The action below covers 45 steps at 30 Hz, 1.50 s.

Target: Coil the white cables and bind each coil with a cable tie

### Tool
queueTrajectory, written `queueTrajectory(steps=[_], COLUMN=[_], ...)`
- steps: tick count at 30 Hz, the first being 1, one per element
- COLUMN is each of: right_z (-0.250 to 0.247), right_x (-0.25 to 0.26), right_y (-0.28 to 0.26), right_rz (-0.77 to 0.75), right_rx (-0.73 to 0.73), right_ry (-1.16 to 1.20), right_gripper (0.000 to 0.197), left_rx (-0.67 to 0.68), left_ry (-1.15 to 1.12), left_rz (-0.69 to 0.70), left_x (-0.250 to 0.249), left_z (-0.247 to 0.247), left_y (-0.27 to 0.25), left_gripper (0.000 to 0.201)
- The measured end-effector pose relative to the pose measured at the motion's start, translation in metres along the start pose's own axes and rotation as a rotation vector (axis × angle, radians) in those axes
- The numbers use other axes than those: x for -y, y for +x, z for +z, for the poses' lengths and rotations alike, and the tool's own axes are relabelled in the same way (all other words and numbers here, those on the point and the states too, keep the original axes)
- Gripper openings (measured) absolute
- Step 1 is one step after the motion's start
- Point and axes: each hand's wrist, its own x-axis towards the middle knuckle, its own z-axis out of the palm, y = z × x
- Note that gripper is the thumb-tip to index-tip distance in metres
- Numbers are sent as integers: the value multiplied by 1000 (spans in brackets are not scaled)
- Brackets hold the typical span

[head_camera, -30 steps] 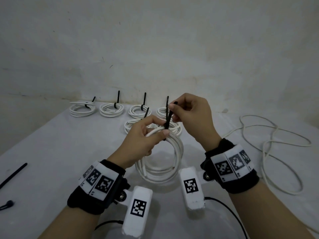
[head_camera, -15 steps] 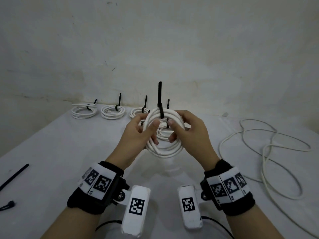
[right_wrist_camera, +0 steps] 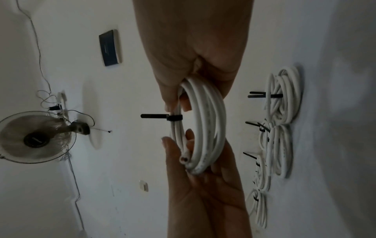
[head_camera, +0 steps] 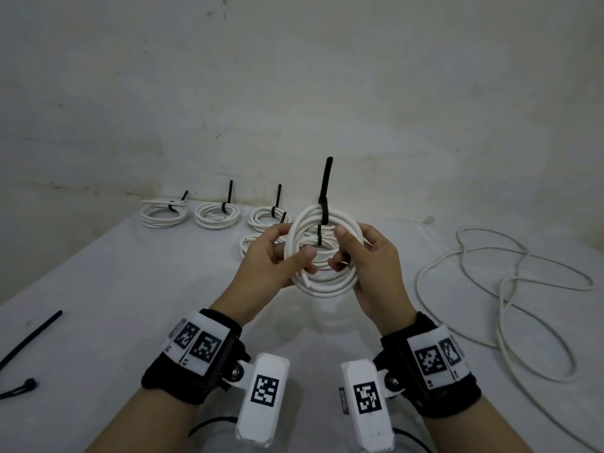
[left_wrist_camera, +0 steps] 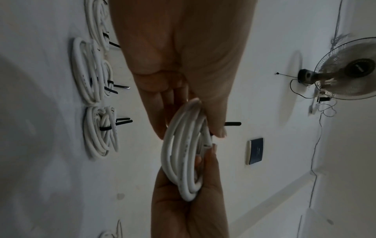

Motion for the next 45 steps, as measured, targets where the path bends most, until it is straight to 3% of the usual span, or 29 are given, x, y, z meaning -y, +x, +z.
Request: queueTrajectory(steps=[8, 11, 13, 18, 24, 28, 32, 35, 38, 41, 45], right_z=[-7, -19, -28, -44, -45, -45, -44, -44, -44, -43, -44], right_x=[-20, -34, -45, -66, -74, -76, -76, -76, -76, -76, -78], right_y=[0, 5, 8, 11, 14, 16, 17, 17, 18, 18, 18], right_rz=[124, 199, 172, 163, 134, 127, 122, 117, 115, 114, 128], right_rx=[80, 87, 135, 359, 419, 405, 395, 399, 401, 394, 385], right_ry=[-123, -210, -418, -913, -937, -880, -861, -862, -850, -837, -829], right_gripper=[30, 18, 10, 14, 19, 22, 22, 21, 22, 23, 21], left_rx=[-189, -309, -368, -469, -540, -513, -458, -419, -237, 22, 175], left_ry=[72, 76, 104, 246, 495, 539, 848, 932, 994, 1170, 1291], left_rz=[2, -31, -80, -202, -387, -402, -329, -331, -342, -436, -429], left_x=[-2, -5, -5, 10, 43, 47, 43, 37, 35, 36, 37], left_z=[-22, -42, -60, -119, -181, -187, -188, -188, -188, -185, -182], left_y=[9, 19, 28, 57, 76, 85, 93, 97, 101, 99, 103], left_gripper=[9, 16, 19, 14, 26, 29, 51, 57, 65, 101, 88])
